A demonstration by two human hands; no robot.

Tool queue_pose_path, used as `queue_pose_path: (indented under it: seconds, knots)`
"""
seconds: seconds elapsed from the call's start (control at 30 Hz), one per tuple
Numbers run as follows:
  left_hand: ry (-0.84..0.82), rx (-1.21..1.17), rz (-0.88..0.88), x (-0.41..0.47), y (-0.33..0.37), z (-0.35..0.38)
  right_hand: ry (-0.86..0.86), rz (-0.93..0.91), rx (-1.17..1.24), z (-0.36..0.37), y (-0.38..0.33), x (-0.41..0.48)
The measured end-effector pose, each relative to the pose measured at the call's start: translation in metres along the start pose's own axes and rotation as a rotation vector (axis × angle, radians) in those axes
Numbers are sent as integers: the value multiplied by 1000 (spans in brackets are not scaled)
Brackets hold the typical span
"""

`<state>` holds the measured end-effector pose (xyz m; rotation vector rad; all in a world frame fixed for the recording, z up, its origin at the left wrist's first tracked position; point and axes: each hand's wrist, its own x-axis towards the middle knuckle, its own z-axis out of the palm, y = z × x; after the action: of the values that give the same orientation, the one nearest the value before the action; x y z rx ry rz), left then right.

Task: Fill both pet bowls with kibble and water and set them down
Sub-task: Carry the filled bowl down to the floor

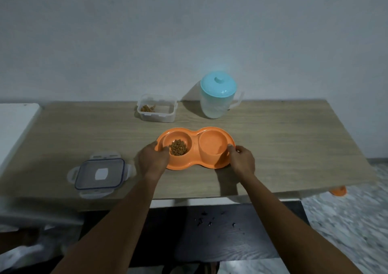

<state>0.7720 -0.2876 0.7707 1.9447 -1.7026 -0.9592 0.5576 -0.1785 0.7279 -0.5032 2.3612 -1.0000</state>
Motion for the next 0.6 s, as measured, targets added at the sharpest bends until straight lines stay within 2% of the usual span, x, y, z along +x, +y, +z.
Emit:
queue_pose_path:
  seconds: [0.2, 0.6]
  knots:
    - [-119, -89, -65, 6, 1, -9, -27, 50, 117, -2, -8, -6]
    - [-197, -224, -86, 3, -8, -22, -9, 138, 295, -3, -3, -24]
